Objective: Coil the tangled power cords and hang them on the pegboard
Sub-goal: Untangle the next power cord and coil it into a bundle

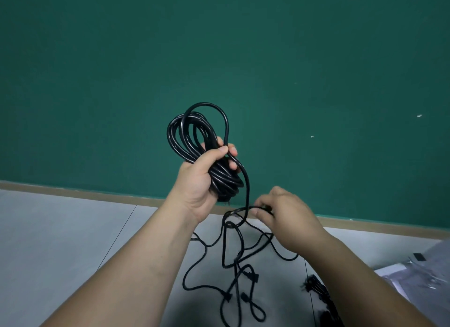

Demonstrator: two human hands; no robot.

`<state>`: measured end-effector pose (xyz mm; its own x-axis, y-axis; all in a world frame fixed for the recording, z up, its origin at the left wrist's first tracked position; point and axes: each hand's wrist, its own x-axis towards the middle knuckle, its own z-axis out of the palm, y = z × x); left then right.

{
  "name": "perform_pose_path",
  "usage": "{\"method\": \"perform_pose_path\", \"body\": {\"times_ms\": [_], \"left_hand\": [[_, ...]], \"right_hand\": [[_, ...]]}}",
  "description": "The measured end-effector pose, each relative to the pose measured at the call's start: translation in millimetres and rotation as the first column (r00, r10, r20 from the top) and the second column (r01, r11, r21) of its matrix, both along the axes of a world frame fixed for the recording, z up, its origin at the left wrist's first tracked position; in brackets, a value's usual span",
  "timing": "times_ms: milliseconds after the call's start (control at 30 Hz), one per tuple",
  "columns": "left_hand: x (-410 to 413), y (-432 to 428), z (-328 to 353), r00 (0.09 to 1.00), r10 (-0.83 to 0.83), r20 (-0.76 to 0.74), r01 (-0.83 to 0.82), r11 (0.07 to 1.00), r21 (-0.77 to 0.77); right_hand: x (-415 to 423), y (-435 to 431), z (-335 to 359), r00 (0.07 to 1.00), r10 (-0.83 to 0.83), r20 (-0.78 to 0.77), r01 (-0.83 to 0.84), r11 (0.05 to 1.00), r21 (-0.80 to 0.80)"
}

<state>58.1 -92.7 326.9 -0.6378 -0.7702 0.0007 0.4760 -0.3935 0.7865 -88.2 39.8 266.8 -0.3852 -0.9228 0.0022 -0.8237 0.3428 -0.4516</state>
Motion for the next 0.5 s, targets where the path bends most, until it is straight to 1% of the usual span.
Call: {"method": "perform_pose_path", "body": {"times_ms": [67, 133, 200, 267, 333, 400, 500], "left_hand": [[0, -2, 1, 0.993, 0.110, 0.051, -0.109, 0.994, -0.022], [2, -7, 0, 0.965, 0.234, 0.123, -0.226, 0.971, -0.071], [3, -13, -1, 0.927, 0.329, 0.180, -0.314, 0.943, -0.106], [4, -17, -1, 0.894, 0.399, 0.206, -0.384, 0.917, -0.110], [5, -20, -1, 0.861, 0.451, 0.234, -0.426, 0.892, -0.150], [6, -21, -1, 0.825, 0.492, 0.276, -0.445, 0.868, -0.218], [7, -24, -4, 0.765, 0.547, 0.339, -0.465, 0.834, -0.296]], "right_hand": [[-6, 0, -1, 0.993, -0.064, 0.100, 0.071, 0.995, -0.069], [-13, 1, 1, 0.974, -0.109, 0.198, 0.136, 0.983, -0.127], [-18, 3, 6, 0.933, -0.152, 0.325, 0.222, 0.956, -0.191], [-19, 3, 11, 0.837, -0.193, 0.513, 0.359, 0.899, -0.248], [-22, 3, 16, 0.714, -0.225, 0.663, 0.499, 0.828, -0.256], [-25, 3, 20, 0.593, -0.248, 0.766, 0.603, 0.767, -0.219], [-28, 3, 25, 0.388, -0.188, 0.902, 0.692, 0.706, -0.151]]}}
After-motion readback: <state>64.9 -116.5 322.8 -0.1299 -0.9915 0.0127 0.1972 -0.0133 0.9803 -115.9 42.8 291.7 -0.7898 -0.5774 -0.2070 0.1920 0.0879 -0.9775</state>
